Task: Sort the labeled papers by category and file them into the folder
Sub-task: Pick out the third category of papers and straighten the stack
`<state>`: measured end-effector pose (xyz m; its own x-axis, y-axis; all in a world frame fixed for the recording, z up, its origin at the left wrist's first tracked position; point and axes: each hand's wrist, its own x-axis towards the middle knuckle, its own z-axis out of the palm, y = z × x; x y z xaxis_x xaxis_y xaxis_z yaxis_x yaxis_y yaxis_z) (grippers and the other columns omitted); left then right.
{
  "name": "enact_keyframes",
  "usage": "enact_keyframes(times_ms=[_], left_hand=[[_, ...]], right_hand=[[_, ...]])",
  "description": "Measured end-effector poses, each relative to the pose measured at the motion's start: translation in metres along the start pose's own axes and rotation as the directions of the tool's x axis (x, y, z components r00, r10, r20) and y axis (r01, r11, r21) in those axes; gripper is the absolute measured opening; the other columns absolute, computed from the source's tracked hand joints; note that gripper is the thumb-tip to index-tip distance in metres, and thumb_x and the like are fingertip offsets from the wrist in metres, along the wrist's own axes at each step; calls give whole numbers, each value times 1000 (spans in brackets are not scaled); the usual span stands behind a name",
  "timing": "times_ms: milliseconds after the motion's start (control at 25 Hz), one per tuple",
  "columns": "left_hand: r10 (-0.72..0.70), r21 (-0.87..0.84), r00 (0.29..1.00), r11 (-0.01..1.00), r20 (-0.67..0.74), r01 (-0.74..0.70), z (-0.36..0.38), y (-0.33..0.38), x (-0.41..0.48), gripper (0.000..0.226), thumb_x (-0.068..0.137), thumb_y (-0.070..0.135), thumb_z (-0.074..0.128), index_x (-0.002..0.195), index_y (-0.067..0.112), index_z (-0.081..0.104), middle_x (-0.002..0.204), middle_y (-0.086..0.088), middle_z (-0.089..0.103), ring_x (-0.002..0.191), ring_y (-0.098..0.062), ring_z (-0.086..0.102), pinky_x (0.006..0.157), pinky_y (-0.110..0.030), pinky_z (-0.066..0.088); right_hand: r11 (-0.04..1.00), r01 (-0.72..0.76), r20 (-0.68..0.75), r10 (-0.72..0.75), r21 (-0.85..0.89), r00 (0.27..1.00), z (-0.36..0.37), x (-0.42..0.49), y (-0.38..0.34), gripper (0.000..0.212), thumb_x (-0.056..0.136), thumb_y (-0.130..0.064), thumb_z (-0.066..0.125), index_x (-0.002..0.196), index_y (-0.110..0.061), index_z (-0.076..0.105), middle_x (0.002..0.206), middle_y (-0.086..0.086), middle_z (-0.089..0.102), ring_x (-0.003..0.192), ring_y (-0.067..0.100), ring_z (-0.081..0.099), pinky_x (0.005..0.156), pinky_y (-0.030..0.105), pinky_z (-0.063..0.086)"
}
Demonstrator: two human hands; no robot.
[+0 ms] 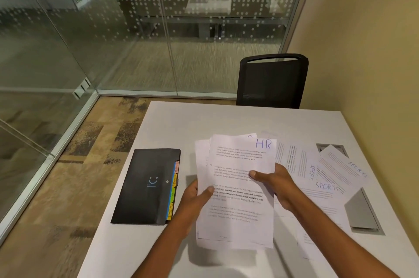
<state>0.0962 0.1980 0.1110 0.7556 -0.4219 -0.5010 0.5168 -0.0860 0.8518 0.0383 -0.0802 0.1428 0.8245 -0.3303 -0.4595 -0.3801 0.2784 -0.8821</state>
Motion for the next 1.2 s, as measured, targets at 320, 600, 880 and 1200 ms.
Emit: enact_keyframes(times_ms=[320, 600, 880, 1200], left_hand=[[39, 159, 990, 987, -135, -17, 12, -24, 30, 40, 101, 21, 70, 137, 34, 59, 124, 6, 73, 114, -20, 70, 90, -40, 64], [43, 23, 987, 999, -158, -40, 20, -43, 31, 36, 99, 17, 74, 133, 29, 66, 117, 7, 79, 110, -19, 74, 83, -30, 62], [71, 58, 981, 996, -181, -62, 27, -51, 30, 42, 101, 20, 72, 140, 29, 60, 124, 3, 75, 116, -18, 70, 99, -40, 61], [48, 64, 978, 997, -203, -35, 28, -60, 26, 43, 103, 17, 68, 142, 30, 56, 126, 2, 72, 117, -16, 67, 92, -28, 61]], right_hand=[[1000, 20, -163, -22, -13, 986, 12, -1, 27, 52, 69, 13, 90, 114, -8, 76, 103, 6, 84, 92, 24, 82, 71, 29, 64], [999, -24, -184, 17, -37, 983, 7, -3, 64, 48, 67, 13, 91, 108, -3, 72, 96, 6, 82, 79, 14, 78, 63, 25, 60], [1000, -8, -205, 4, -22, 979, 12, -2, 74, 39, 65, 9, 88, 96, 3, 65, 84, 6, 74, 77, 18, 70, 67, 35, 54], [999, -40, -258, 33, -23, 966, 10, -2, 87, 44, 66, 15, 87, 101, -6, 72, 98, 14, 80, 89, 26, 73, 81, 47, 59]])
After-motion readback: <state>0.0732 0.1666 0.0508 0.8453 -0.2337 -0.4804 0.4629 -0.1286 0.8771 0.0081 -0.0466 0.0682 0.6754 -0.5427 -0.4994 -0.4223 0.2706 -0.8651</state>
